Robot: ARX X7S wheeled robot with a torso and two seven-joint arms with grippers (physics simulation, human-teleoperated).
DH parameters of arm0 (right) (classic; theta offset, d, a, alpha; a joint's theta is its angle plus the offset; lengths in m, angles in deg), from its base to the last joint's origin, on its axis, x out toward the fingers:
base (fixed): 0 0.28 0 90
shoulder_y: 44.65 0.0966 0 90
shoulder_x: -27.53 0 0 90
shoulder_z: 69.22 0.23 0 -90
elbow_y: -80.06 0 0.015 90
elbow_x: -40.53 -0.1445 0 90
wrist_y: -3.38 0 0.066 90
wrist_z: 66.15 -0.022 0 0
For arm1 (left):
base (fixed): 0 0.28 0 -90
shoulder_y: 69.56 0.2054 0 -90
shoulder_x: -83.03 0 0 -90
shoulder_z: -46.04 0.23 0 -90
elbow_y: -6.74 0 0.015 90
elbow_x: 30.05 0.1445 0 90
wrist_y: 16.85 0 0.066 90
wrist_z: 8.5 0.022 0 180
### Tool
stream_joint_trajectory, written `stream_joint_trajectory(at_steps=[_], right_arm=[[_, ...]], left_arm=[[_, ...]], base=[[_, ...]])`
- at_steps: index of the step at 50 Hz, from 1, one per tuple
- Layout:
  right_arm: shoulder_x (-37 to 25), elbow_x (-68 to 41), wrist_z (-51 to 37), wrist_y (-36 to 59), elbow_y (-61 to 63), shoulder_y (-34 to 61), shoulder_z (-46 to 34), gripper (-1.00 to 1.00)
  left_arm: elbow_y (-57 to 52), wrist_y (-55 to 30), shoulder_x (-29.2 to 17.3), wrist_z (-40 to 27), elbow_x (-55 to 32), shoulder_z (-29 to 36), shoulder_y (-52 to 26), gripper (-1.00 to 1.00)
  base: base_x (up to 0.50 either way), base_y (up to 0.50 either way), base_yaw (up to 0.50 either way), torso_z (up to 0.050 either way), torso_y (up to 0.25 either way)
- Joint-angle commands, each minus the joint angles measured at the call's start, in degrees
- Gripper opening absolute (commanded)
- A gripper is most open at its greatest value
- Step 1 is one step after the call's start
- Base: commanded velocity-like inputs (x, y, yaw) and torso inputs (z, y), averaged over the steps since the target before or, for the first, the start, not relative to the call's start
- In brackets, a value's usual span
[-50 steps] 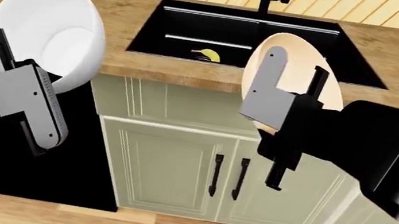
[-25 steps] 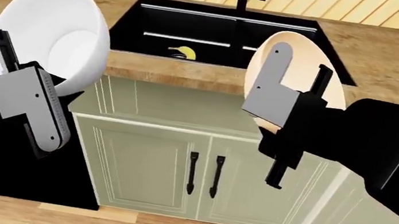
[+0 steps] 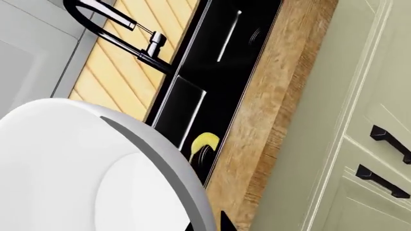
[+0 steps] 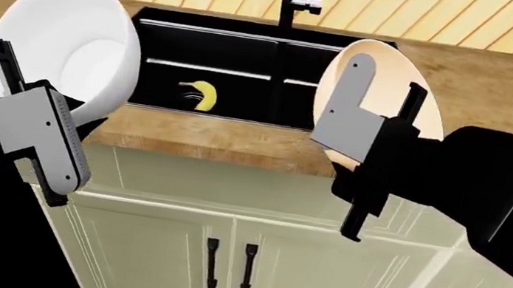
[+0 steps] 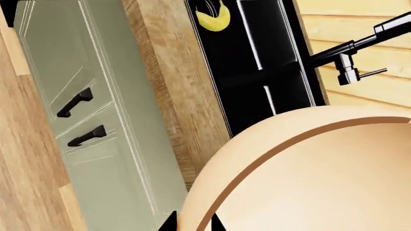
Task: Pick the bowl and bowl and place them in the sink. Then turn on the water.
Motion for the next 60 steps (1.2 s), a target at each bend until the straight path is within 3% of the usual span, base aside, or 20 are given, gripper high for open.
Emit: stream_joint_trajectory(at_steps=[1,12,60], right_arm=[[0.2,2.4,0.1,-0.1,-0.4,1.1,0.4,-1.0],[0.0,2.6,0.0,-0.2,0.4,1.3,0.0,-1.0],[-0.5,1.4,-1.1,0.3,1.2,0.6,0.1,-1.0]], left_arm=[[0.1,0.7,0.0,-0.7,0.6,-0.8,-0.8,-1.0],[-0.1,0.6,0.0,-0.6,0.6,-0.9,-1.0,-1.0],[0.0,0.8,0.2,-0.7,0.2,-1.2,-0.3,-1.0]], base=[[-0.49,0.28,0.0,0.0,0.0],[-0.49,0.12,0.0,0.0,0.004],[-0.21,-0.01,0.0,0.0,0.002]])
